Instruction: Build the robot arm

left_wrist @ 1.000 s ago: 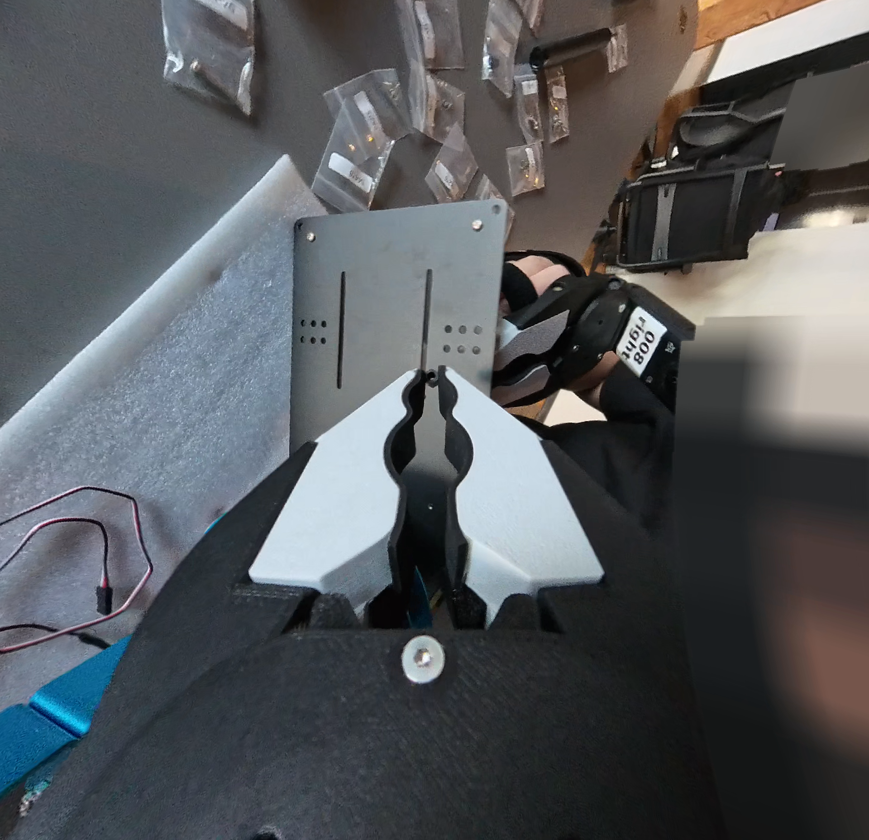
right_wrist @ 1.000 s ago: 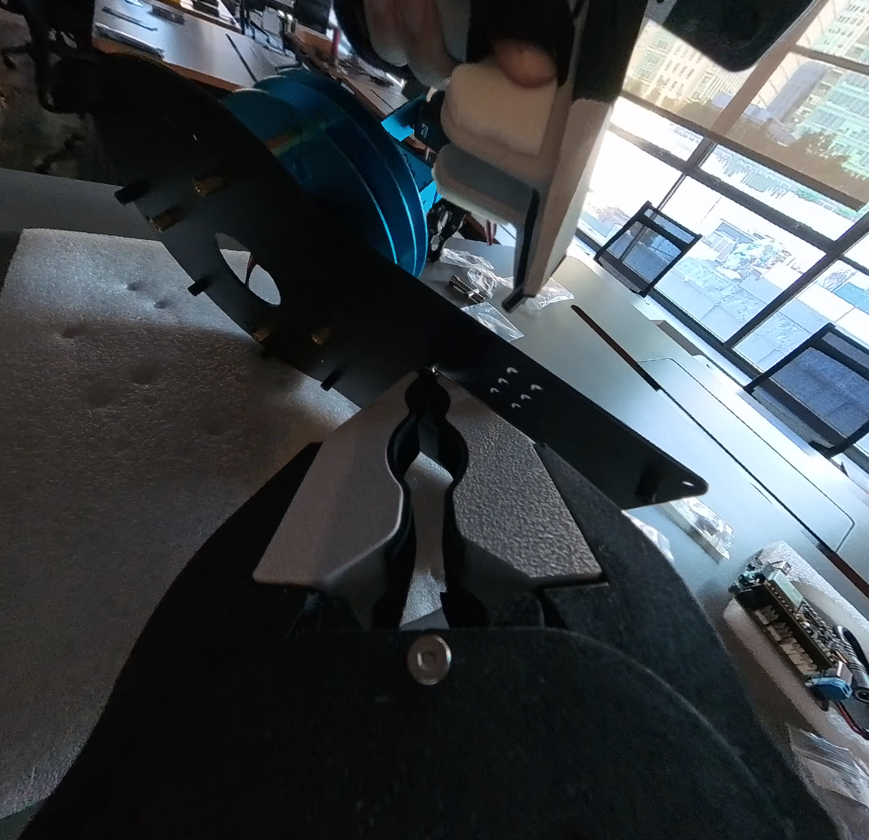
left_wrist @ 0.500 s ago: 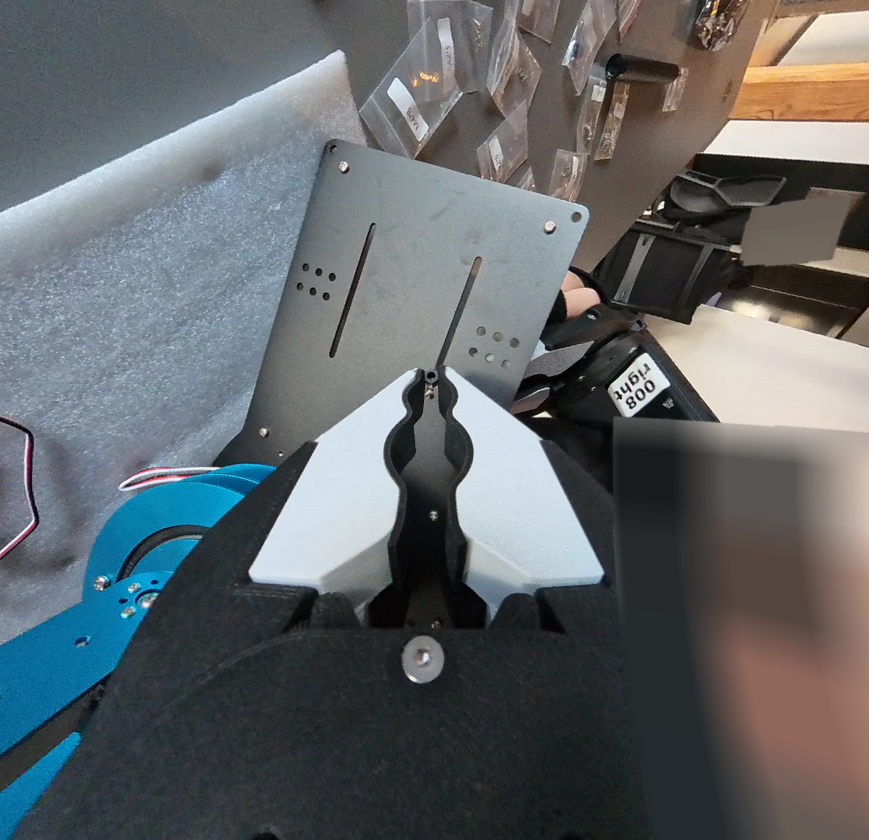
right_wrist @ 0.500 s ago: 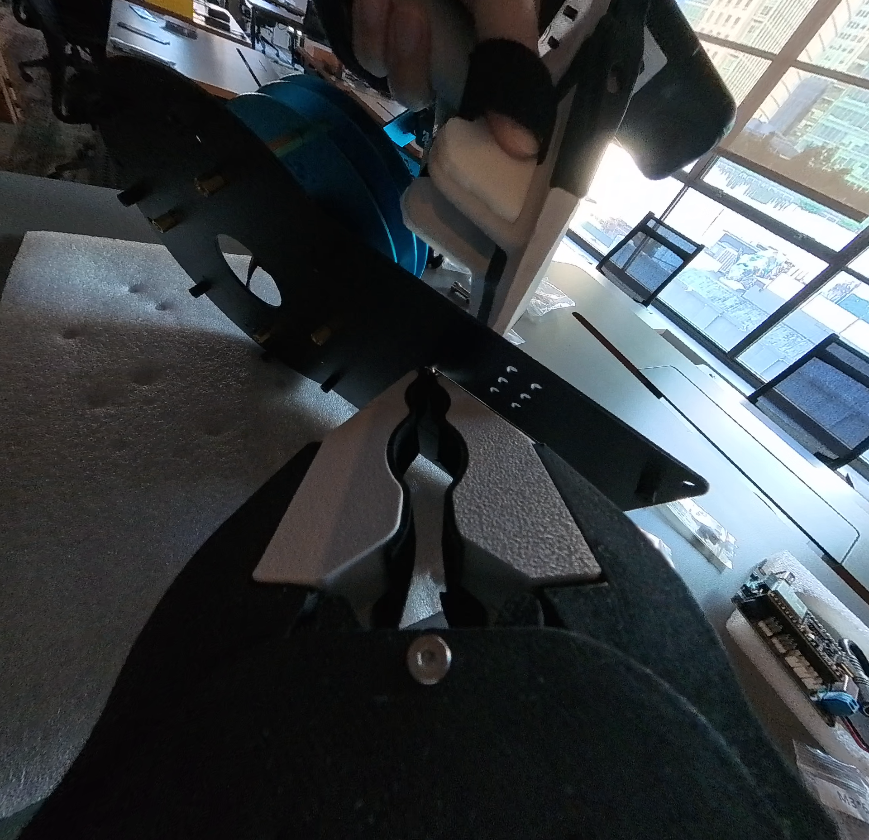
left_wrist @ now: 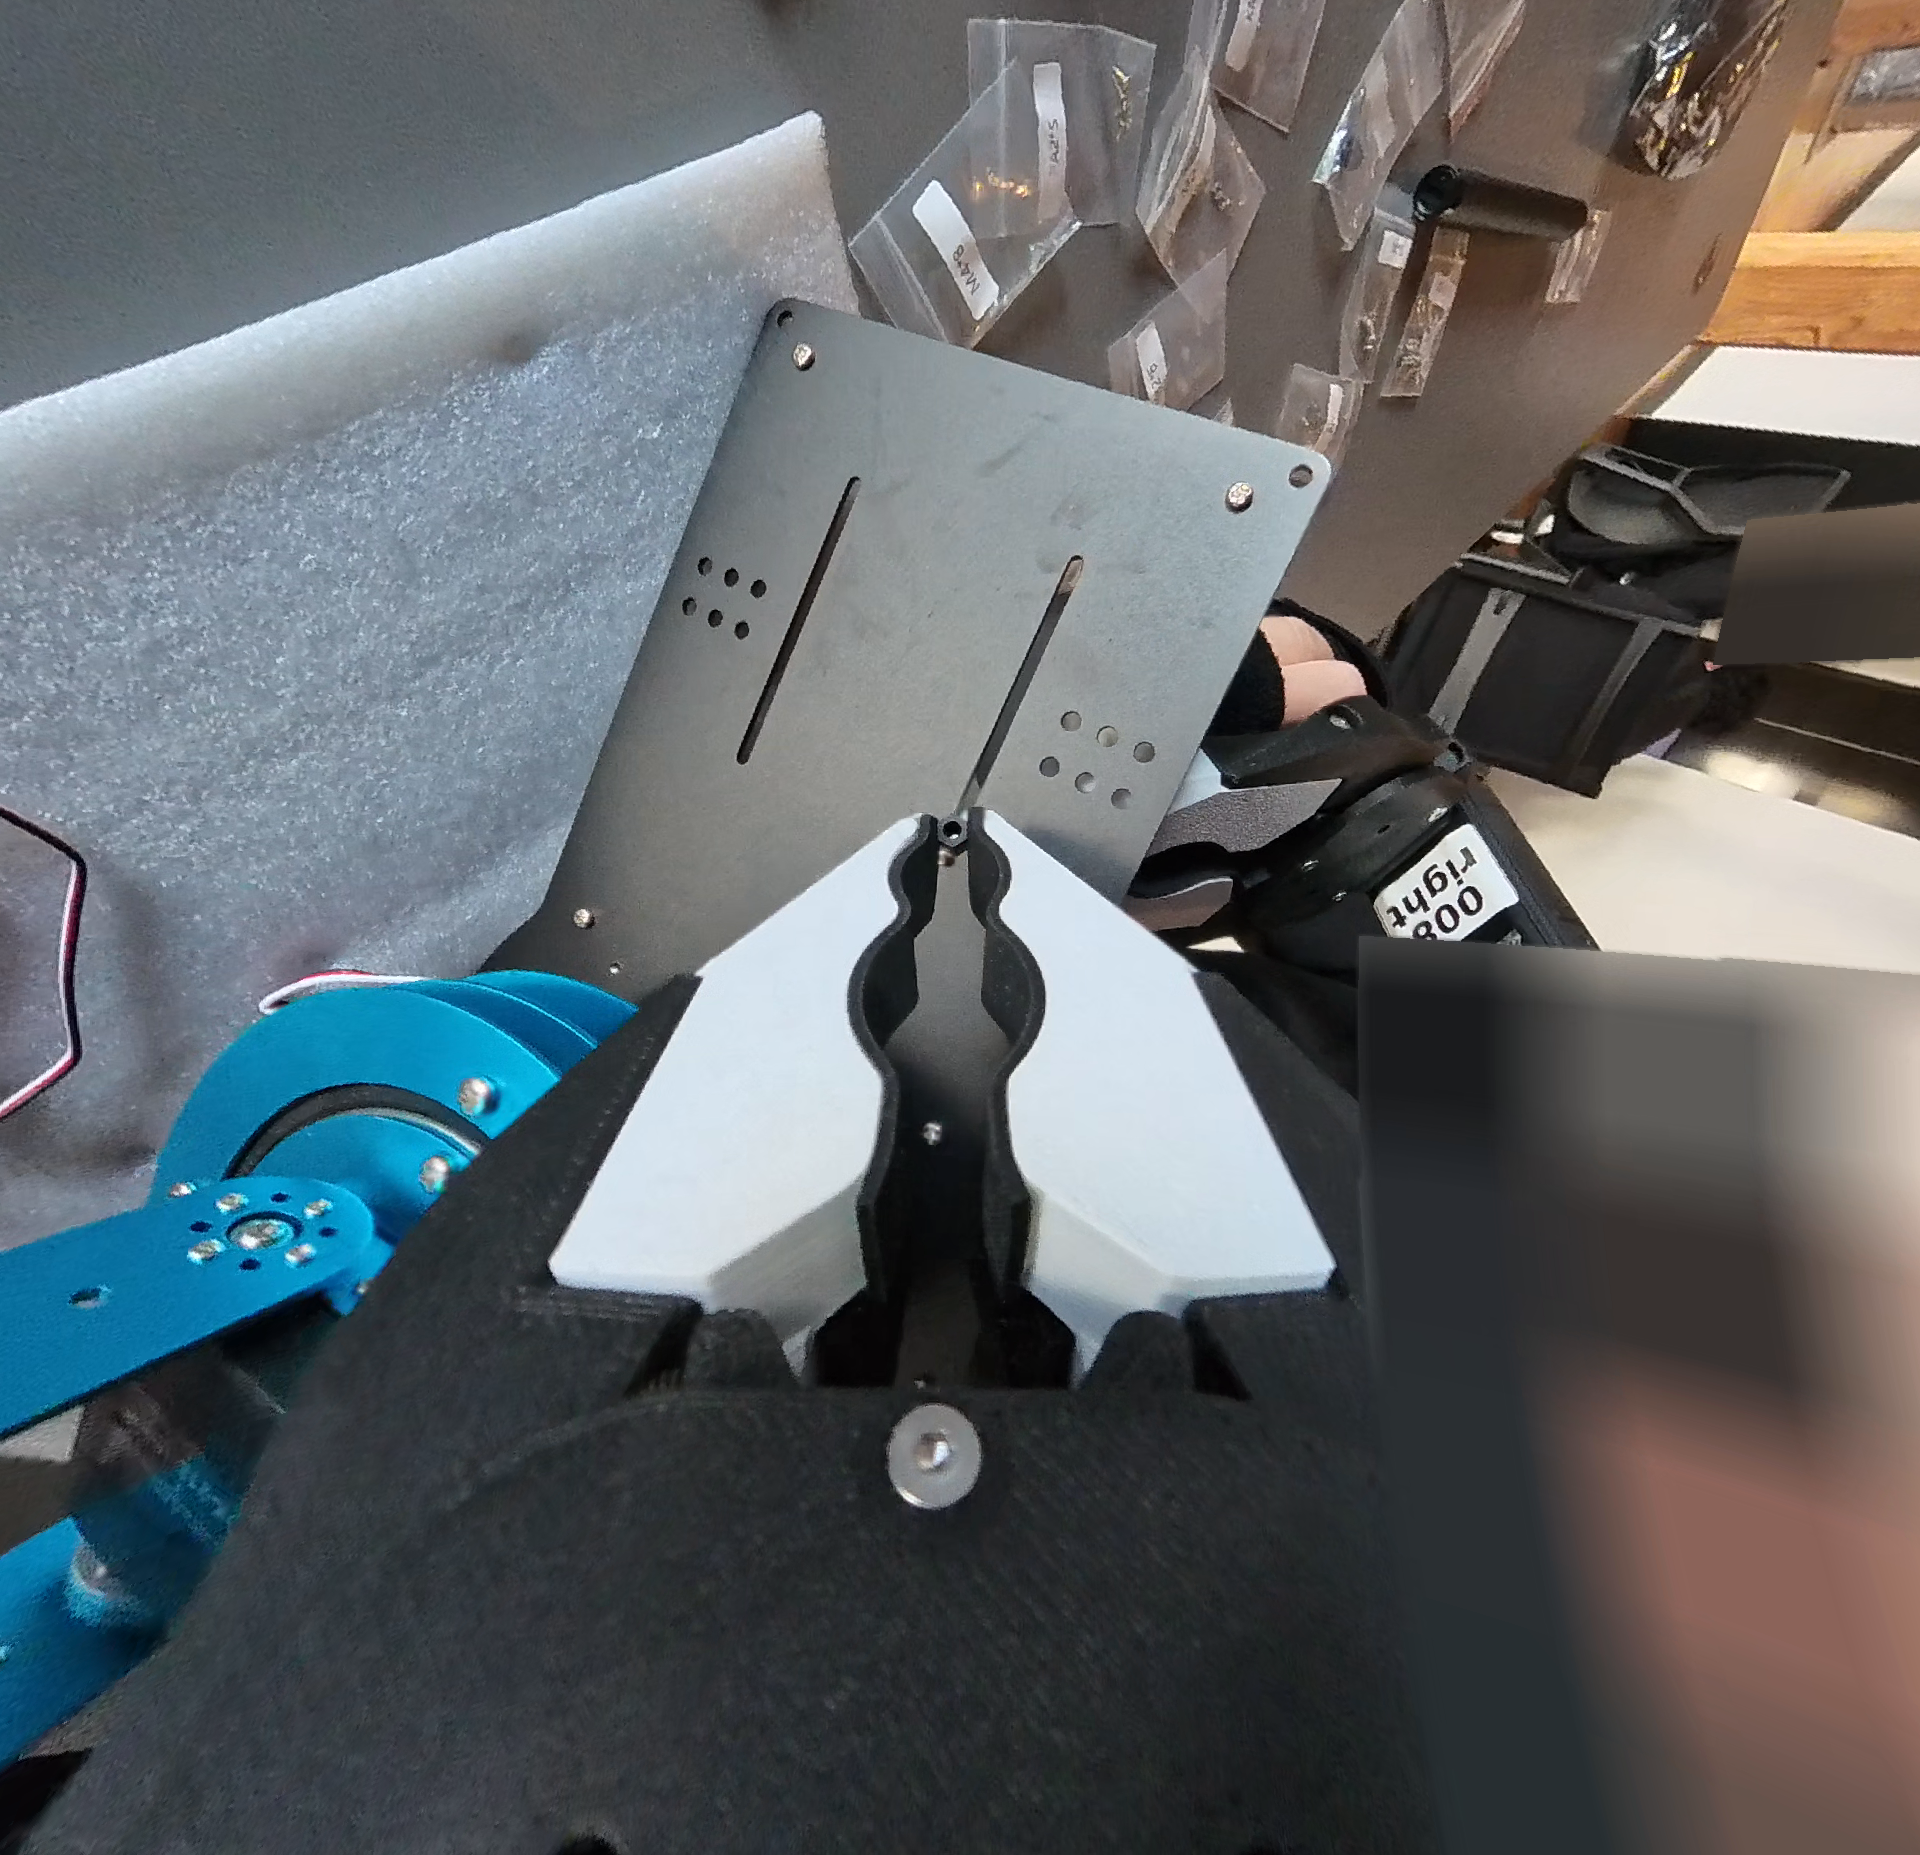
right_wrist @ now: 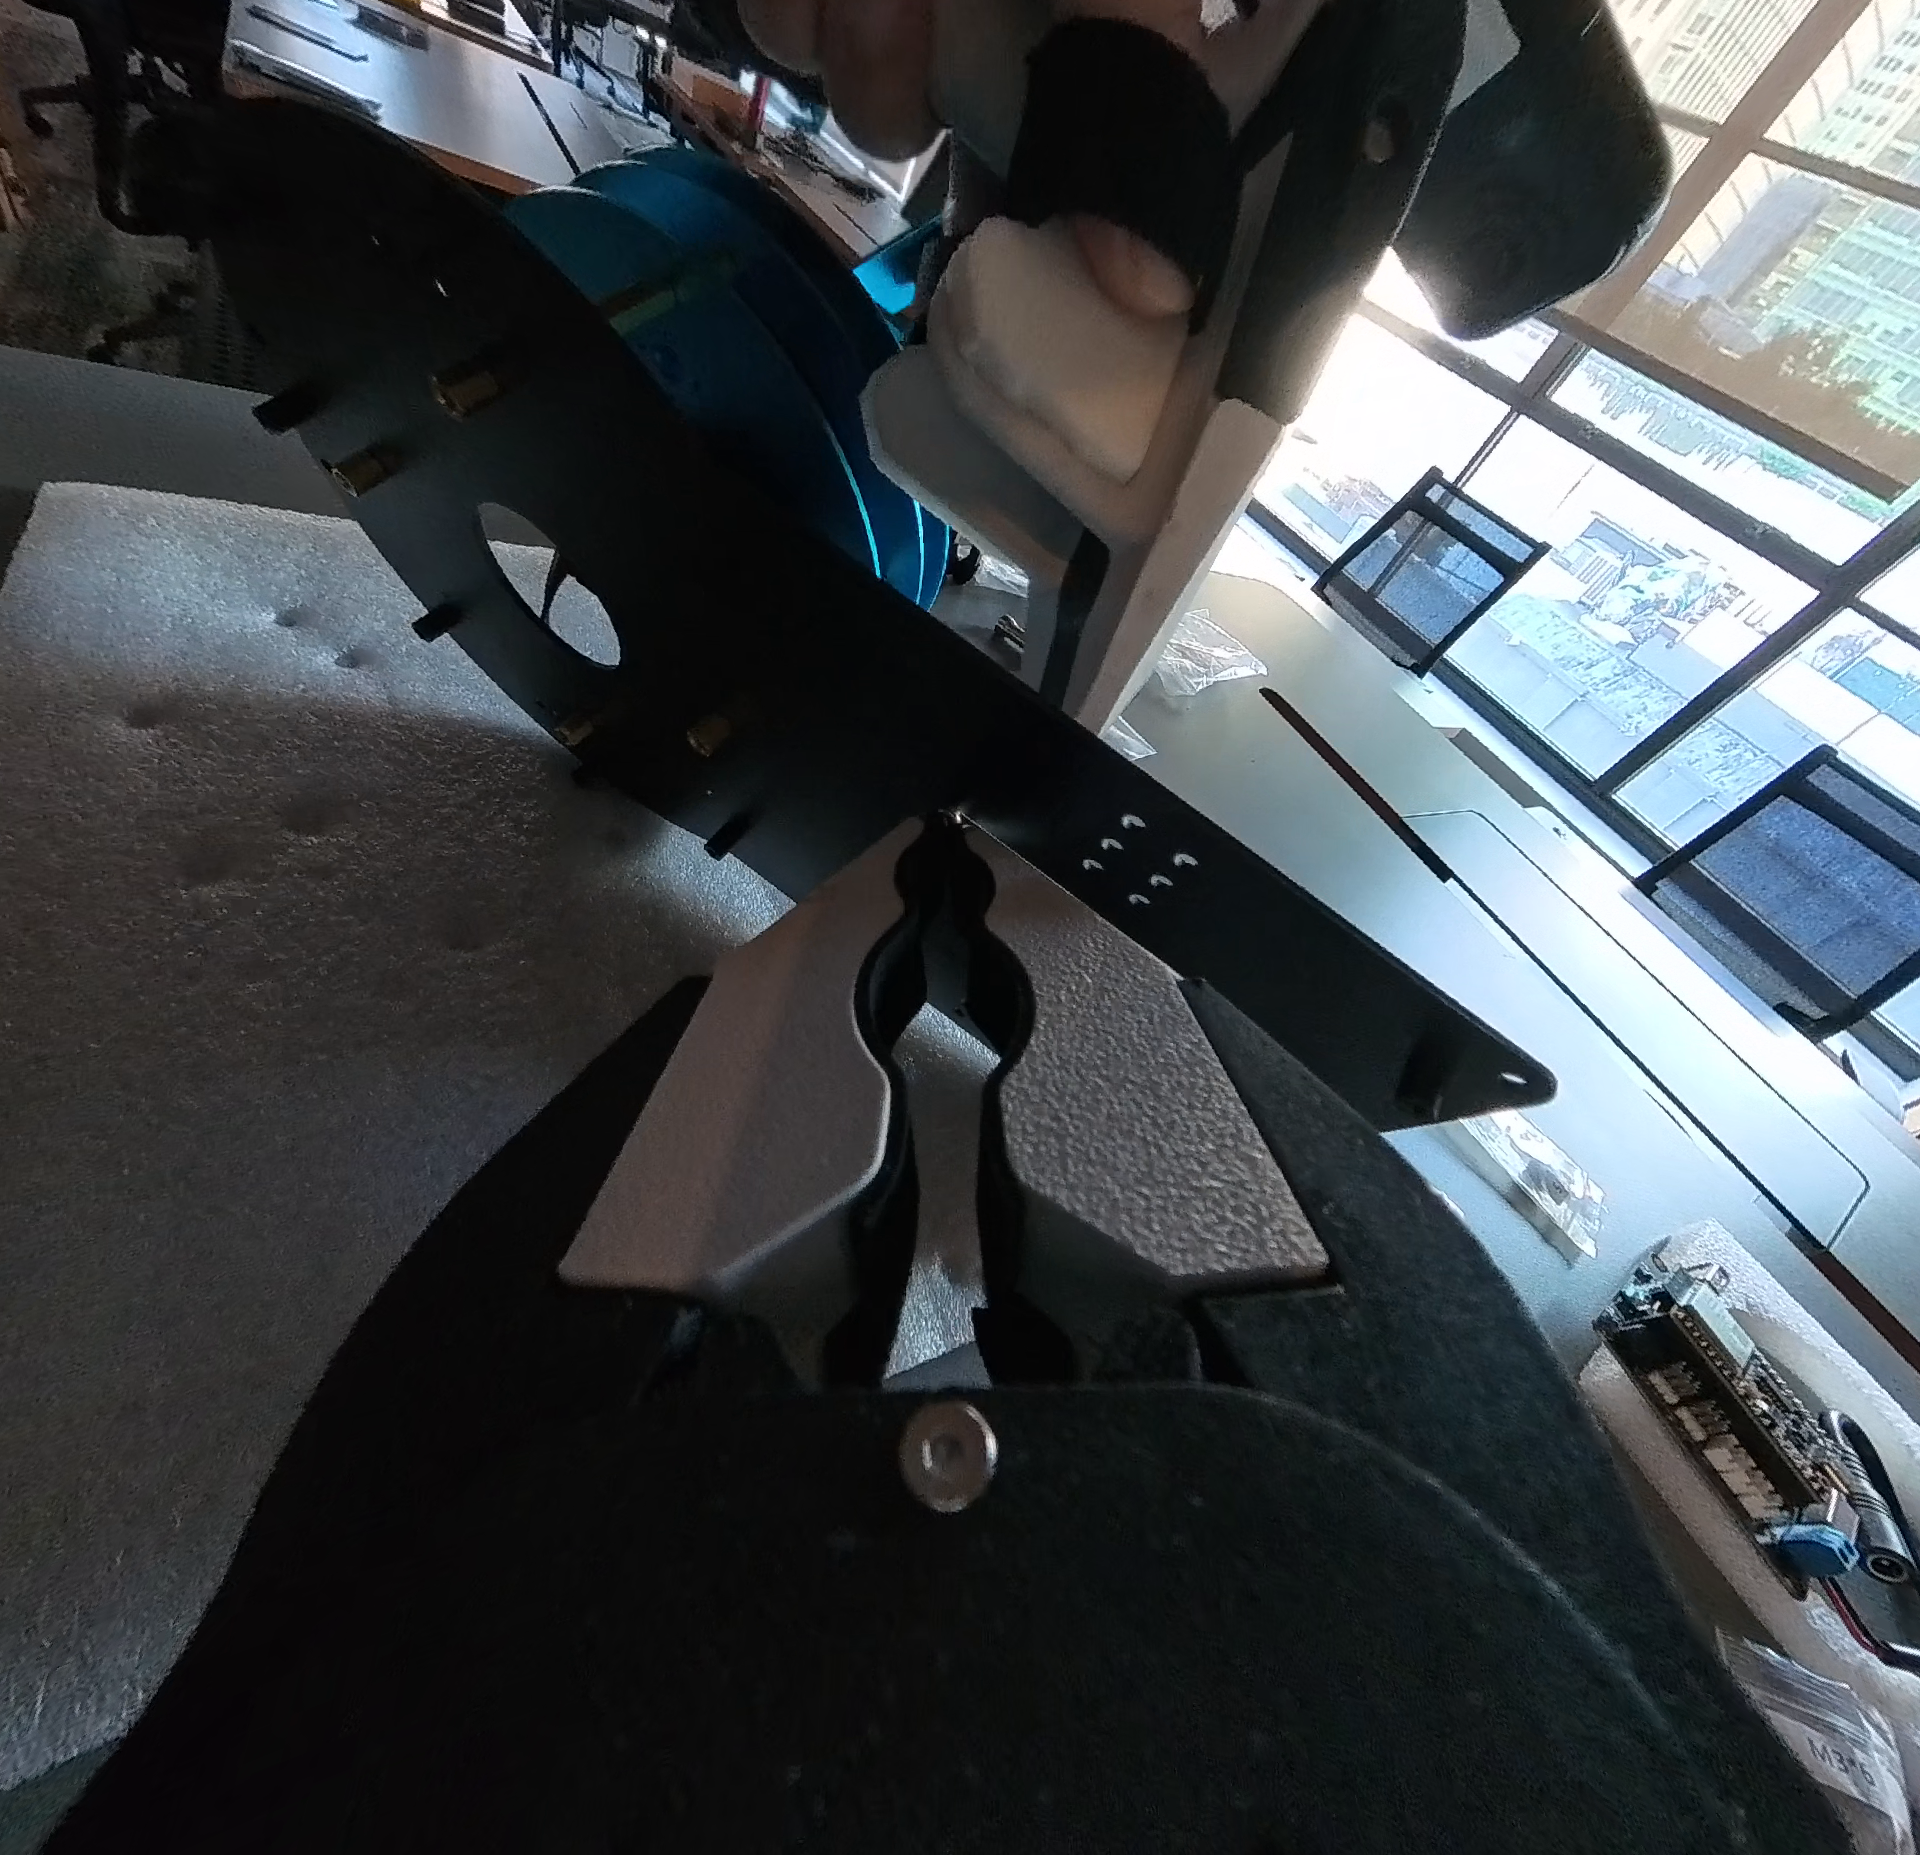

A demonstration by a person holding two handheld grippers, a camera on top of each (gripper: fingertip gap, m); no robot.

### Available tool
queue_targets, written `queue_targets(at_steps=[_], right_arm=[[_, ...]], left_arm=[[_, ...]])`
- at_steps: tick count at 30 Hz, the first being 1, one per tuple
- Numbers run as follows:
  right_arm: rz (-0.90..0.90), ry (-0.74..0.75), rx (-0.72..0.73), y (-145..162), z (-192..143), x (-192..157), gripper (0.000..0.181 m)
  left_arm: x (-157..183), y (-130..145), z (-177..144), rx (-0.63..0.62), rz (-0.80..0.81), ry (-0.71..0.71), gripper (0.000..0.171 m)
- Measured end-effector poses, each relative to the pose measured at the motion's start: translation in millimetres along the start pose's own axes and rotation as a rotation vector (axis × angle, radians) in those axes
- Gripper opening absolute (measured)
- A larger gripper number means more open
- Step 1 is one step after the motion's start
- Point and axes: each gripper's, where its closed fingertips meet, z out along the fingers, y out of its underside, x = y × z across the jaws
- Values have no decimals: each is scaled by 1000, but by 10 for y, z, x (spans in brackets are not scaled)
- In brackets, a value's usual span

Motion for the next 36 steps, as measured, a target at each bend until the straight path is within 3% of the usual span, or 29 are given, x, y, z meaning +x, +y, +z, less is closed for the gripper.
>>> queue_targets(at_steps=[10,36], right_arm=[[-5,-1,-5,0,1,-3,0],[-6,-6,2,2,2,-8,0]], left_arm=[[-41,13,4,42,-88,-32,4],[-48,58,29,81,-109,-69,4]])
